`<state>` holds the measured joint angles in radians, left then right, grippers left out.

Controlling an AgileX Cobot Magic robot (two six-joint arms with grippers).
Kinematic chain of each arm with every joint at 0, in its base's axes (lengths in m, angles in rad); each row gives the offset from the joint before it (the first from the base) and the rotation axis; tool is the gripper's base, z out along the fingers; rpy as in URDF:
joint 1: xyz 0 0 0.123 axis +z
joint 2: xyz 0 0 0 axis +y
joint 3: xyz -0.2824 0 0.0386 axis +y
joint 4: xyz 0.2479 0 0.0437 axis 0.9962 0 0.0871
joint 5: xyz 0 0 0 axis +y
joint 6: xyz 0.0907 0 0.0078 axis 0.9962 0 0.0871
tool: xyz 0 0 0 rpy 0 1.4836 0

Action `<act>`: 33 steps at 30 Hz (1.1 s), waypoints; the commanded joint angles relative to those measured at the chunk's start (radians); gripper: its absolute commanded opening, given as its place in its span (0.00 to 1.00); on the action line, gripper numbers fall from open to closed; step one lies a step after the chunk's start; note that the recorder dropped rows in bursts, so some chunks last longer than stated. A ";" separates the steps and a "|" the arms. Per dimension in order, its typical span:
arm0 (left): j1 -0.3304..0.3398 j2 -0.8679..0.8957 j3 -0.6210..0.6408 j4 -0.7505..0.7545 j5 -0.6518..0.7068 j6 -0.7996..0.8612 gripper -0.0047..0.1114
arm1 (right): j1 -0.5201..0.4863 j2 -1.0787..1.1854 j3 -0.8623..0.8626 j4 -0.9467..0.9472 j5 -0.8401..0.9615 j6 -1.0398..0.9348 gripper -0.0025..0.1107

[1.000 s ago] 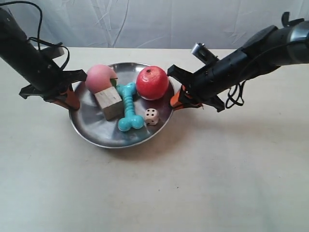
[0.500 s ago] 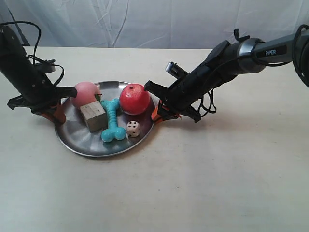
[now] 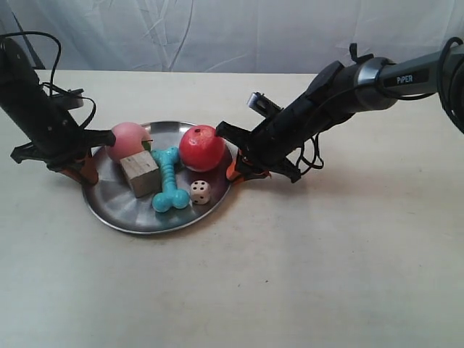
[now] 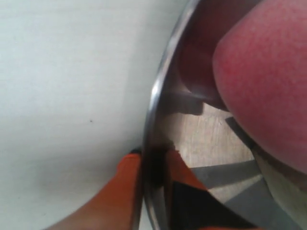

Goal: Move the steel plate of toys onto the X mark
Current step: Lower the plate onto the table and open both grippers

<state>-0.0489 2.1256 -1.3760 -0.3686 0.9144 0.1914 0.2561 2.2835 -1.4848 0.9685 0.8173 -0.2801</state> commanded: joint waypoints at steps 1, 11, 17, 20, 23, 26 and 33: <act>-0.023 0.003 -0.002 -0.064 -0.009 0.031 0.20 | 0.025 -0.006 -0.015 0.060 -0.011 -0.022 0.34; -0.015 -0.006 -0.002 -0.049 0.006 0.025 0.29 | 0.023 -0.006 -0.017 0.052 0.000 -0.022 0.38; 0.031 -0.056 -0.002 -0.045 0.006 0.020 0.29 | 0.023 -0.019 -0.017 0.024 -0.002 -0.022 0.38; 0.048 -0.077 -0.002 -0.049 0.003 0.020 0.29 | 0.023 -0.039 -0.017 0.016 -0.027 -0.022 0.38; 0.049 -0.083 -0.002 -0.049 -0.006 0.019 0.29 | 0.023 -0.055 -0.017 -0.012 -0.048 -0.015 0.38; 0.049 -0.083 -0.002 -0.049 -0.009 0.019 0.29 | 0.023 -0.059 -0.017 -0.068 -0.048 0.016 0.38; 0.049 -0.086 -0.002 -0.049 -0.009 0.019 0.29 | 0.023 -0.057 -0.017 -0.159 -0.039 0.075 0.38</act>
<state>-0.0028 2.0513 -1.3760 -0.4114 0.9085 0.2128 0.2774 2.2393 -1.4927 0.8337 0.7751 -0.2130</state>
